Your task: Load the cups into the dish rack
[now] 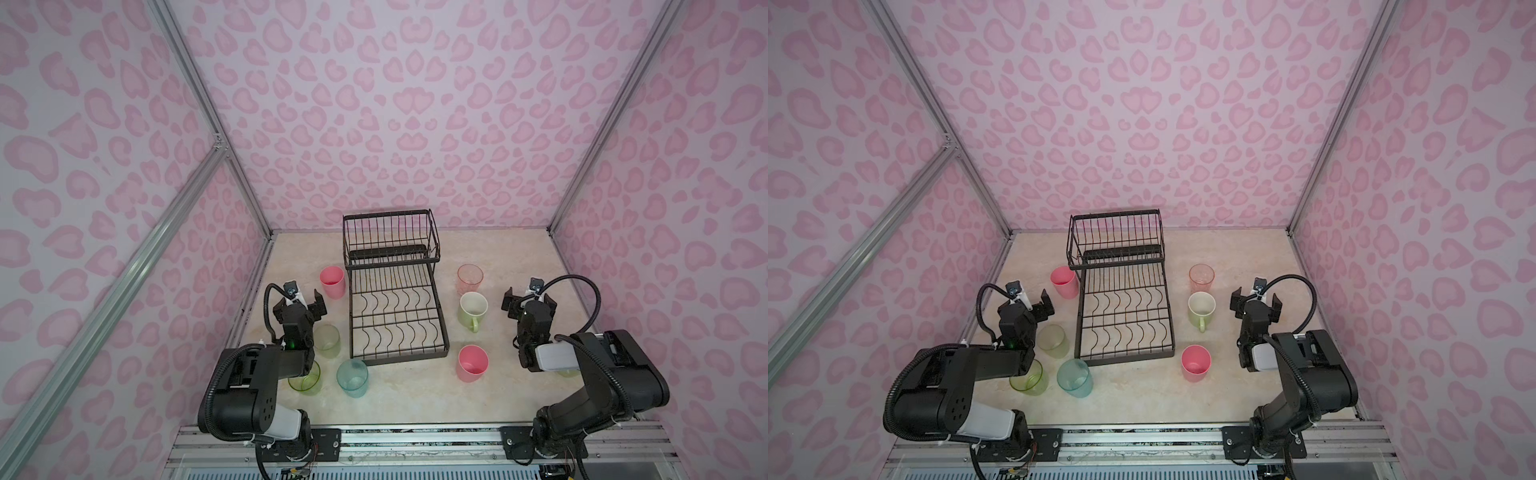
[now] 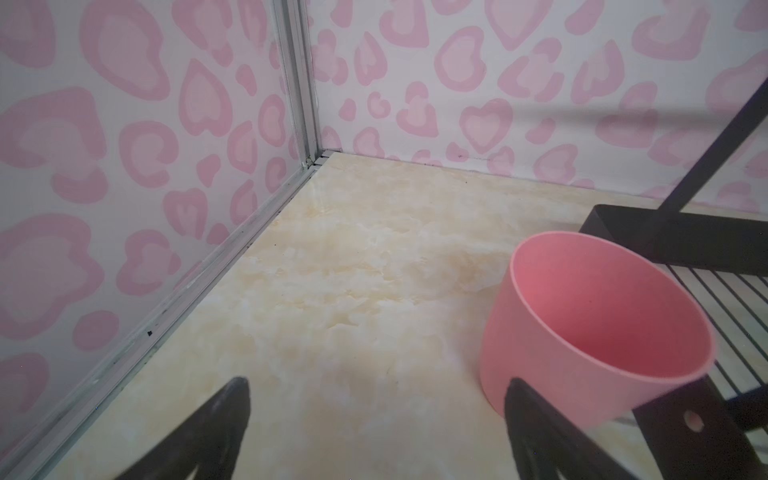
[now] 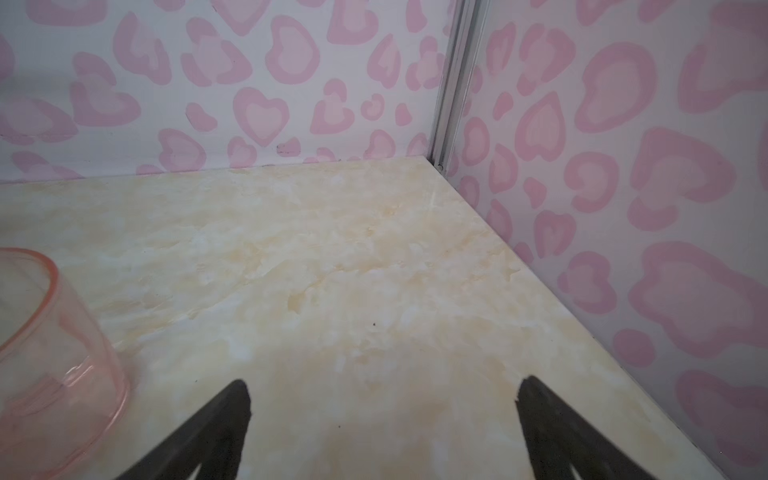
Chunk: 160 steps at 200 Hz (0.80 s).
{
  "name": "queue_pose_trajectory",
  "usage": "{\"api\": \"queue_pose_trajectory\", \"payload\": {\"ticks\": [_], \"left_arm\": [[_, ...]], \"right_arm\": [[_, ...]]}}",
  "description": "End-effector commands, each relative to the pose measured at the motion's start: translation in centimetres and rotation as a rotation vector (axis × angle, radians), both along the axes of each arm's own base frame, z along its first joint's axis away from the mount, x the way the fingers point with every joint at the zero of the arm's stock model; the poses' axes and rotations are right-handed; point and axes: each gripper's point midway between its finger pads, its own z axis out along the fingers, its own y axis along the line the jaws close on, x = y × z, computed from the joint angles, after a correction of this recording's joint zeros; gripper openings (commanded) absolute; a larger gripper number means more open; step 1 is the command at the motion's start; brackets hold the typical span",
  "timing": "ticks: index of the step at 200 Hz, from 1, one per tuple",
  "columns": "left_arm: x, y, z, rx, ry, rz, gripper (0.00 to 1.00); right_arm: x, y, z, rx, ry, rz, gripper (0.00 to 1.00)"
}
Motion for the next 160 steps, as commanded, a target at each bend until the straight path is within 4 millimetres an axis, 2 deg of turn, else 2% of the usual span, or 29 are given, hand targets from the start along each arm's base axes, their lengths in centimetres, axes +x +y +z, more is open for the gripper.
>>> {"api": "queue_pose_trajectory", "payload": {"ticks": [1,110,160], "left_arm": [[0.13,0.08,0.90,0.002,-0.040,0.005,0.97],[0.13,0.12,0.90,0.002,-0.040,0.005,0.97],[0.13,0.16,0.89,0.002,-0.040,0.007,0.97]], "right_arm": [[-0.09,-0.15,0.22,-0.003,-0.015,-0.009,0.99],[-0.05,-0.11,0.19,-0.002,-0.014,-0.006,0.99],[-0.13,-0.72,0.13,0.030,-0.021,-0.008,0.99]]}}
